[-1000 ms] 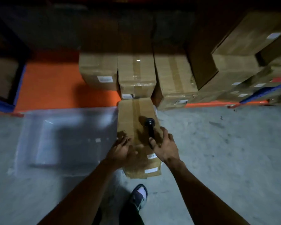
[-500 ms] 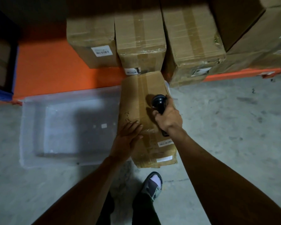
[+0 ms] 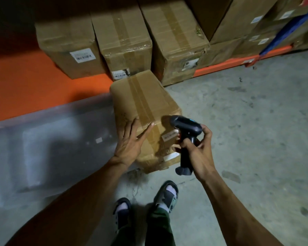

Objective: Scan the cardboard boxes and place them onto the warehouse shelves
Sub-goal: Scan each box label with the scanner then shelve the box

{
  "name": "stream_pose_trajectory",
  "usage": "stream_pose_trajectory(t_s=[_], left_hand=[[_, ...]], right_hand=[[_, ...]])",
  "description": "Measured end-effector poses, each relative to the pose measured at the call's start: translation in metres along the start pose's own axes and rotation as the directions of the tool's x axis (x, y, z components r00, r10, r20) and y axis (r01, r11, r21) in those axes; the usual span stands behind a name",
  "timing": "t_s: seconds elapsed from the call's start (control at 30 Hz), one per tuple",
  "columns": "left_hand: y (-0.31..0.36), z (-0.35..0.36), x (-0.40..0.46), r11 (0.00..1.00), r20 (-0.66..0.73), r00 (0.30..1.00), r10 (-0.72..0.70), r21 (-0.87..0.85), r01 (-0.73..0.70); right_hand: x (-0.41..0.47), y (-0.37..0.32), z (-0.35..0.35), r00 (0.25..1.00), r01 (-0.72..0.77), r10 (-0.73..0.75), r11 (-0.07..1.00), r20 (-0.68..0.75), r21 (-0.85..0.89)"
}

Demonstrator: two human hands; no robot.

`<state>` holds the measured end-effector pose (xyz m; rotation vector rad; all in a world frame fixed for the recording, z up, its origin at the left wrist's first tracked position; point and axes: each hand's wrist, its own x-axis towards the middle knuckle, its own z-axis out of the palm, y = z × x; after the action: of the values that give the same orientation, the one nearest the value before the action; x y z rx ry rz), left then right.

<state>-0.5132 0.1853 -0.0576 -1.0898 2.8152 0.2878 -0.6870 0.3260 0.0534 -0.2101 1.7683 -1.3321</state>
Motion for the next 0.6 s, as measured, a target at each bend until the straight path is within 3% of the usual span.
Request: stream_pose_trajectory(t_s=[0.27,0.43,0.6], left_hand=[[-0.006,0.013,0.002,0.987,-0.103,0.991,0.08,0.146,-0.064],[-0.008,0.023,0.003,0.985,-0.191,0.978,0.082,0.168,-0.05],[-0.002,0.017,0.004,0.979,-0.143,0.989,0.036,0.206,-0.006]], right_hand=[[-0.033,0.055,-0.012,0.99,0.087,-0.113,0.957,-0.079,-0.275],[-0.012,0.074,-0.011,0.982,0.149,-0.17,0.965,-0.081,-0.216],[-0.001,0.082,-0.012,0.977,0.172,-0.199,0.948,-0.078,-0.268]])
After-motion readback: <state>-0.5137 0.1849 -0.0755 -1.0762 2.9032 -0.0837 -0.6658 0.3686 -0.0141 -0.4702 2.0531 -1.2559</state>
